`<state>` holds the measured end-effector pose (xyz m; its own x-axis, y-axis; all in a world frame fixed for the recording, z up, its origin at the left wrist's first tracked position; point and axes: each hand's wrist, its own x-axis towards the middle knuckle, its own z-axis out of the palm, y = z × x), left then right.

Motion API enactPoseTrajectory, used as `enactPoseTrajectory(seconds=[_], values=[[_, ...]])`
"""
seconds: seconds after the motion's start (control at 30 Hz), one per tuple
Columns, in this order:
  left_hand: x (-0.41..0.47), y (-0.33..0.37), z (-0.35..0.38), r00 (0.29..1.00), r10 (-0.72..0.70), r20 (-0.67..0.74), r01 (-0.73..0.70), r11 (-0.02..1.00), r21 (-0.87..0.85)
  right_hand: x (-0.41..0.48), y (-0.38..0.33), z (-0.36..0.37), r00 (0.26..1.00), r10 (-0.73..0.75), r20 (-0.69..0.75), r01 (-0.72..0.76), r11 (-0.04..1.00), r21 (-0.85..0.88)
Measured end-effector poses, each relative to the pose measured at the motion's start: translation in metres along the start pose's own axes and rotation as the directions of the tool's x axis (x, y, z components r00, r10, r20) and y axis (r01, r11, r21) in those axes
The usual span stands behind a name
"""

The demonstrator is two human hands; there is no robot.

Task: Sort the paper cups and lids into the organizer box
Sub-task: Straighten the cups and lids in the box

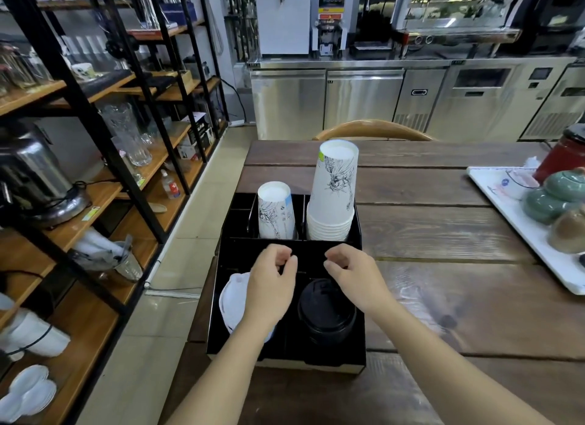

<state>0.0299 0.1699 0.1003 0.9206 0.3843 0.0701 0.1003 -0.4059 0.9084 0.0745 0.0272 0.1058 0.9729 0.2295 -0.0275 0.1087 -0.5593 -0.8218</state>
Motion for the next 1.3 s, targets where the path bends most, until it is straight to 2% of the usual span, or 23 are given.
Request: enactPoseTrajectory(seconds=[0.13,0.23,0.3,0.43,0.63,0.93,1.03,1.1,1.17,1.23,1.3], values=[[-0.017,-0.011,0.012,0.991,-0.049,0.121,0.039,0.996,0.084,-0.016,0.014,0.0,0.999,-0.041,-0.031,0.035,0.981,-0.191],[-0.028,-0.014,0.018,0.984,-0.07,0.162,0.048,0.99,0.136,-0.026,0.026,0.001,0.994,-0.086,-0.071,0.052,0.921,-0.386],[-0.032,-0.014,0.022,0.98,-0.092,0.175,0.066,0.987,0.149,-0.03,0.031,0.002,0.992,-0.089,-0.088,0.042,0.899,-0.437],[-0.036,-0.016,0.028,0.962,-0.181,0.204,0.154,0.978,0.142,-0.034,0.039,0.003,0.993,-0.075,-0.092,0.023,0.882,-0.471],[-0.044,-0.012,0.035,0.947,-0.206,0.245,0.177,0.975,0.136,-0.036,0.041,-0.001,0.997,0.035,-0.069,-0.056,0.947,-0.316],[-0.034,-0.014,0.039,0.934,-0.313,0.174,0.299,0.949,0.103,-0.03,0.031,0.003,0.997,0.059,-0.056,-0.075,0.939,-0.336],[-0.035,-0.015,0.036,0.941,-0.291,0.173,0.272,0.954,0.128,-0.032,0.033,0.0,0.998,0.052,-0.035,-0.062,0.931,-0.359],[-0.036,-0.013,0.033,0.965,-0.228,0.128,0.212,0.969,0.124,-0.034,0.033,-0.001,0.999,0.038,-0.038,-0.05,0.92,-0.39],[-0.038,-0.008,0.027,0.987,-0.142,0.071,0.136,0.987,0.08,-0.035,0.027,-0.001,0.995,0.003,-0.1,-0.043,0.918,-0.394],[-0.038,-0.003,0.019,0.999,-0.046,-0.005,0.046,0.998,0.03,-0.034,0.018,0.001,0.983,-0.075,-0.167,0.003,0.92,-0.393],[-0.036,-0.001,0.006,0.993,0.027,-0.116,-0.025,0.999,0.021,-0.03,0.008,0.004,0.971,-0.175,-0.163,0.096,0.909,-0.407]])
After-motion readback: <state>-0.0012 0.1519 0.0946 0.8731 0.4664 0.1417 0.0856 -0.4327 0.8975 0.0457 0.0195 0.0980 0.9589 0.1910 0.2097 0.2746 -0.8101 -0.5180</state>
